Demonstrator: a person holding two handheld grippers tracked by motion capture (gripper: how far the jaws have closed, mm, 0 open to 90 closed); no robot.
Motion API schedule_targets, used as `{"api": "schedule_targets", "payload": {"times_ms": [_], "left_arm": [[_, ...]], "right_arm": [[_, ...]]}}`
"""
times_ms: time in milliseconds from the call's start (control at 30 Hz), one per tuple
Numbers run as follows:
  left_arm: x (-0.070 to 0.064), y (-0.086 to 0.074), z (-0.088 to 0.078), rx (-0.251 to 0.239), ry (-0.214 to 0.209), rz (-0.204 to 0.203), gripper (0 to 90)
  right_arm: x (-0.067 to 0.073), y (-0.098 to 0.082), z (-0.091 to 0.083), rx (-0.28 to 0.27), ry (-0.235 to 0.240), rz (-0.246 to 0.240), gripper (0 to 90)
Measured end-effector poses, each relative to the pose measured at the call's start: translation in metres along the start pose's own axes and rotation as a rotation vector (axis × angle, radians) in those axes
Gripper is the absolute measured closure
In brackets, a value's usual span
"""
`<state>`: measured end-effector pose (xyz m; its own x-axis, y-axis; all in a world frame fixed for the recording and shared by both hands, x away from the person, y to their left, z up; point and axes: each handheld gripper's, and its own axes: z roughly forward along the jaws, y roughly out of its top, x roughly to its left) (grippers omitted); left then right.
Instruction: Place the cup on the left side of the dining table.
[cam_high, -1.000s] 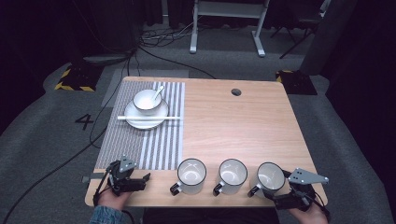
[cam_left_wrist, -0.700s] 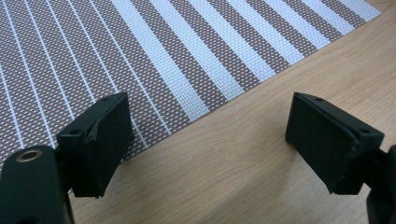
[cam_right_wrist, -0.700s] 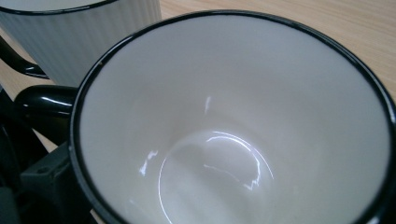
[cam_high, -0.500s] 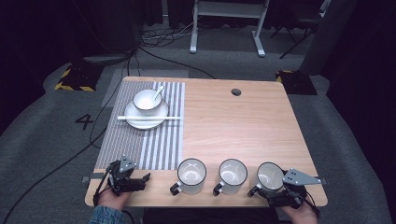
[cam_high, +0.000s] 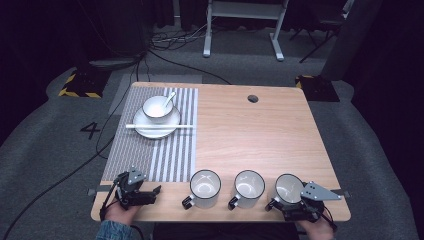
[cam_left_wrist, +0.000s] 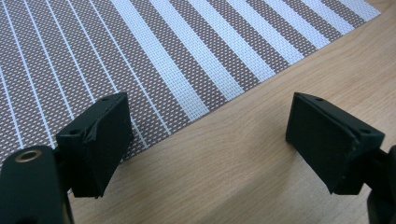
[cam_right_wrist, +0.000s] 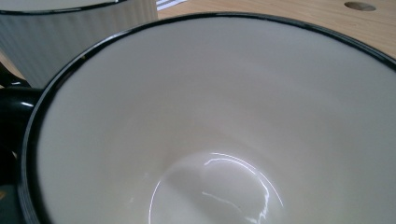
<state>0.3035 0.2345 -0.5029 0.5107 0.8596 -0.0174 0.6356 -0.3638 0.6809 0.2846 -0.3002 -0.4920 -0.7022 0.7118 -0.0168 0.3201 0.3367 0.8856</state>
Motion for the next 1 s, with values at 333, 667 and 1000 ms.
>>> {"api": "schedule_targets", "payload": {"times_ms": [333, 667, 1000], "left_arm": [[0.000, 0.000, 0.000, 0.000, 0.000, 0.000, 14.8], [0.000, 0.000, 0.000, 0.000, 0.000, 0.000, 14.8], [0.000, 0.000, 0.000, 0.000, 0.000, 0.000, 14.8]], "right_arm": [[0.005, 0.006, -0.001, 0.032, 0.013, -0.013, 2.7], [0.003, 0.033, -0.023, 0.019, 0.019, 0.014, 2.8], [0.002, 0.068, -0.041, 0.028, 0.021, -0.019, 2.8]]}}
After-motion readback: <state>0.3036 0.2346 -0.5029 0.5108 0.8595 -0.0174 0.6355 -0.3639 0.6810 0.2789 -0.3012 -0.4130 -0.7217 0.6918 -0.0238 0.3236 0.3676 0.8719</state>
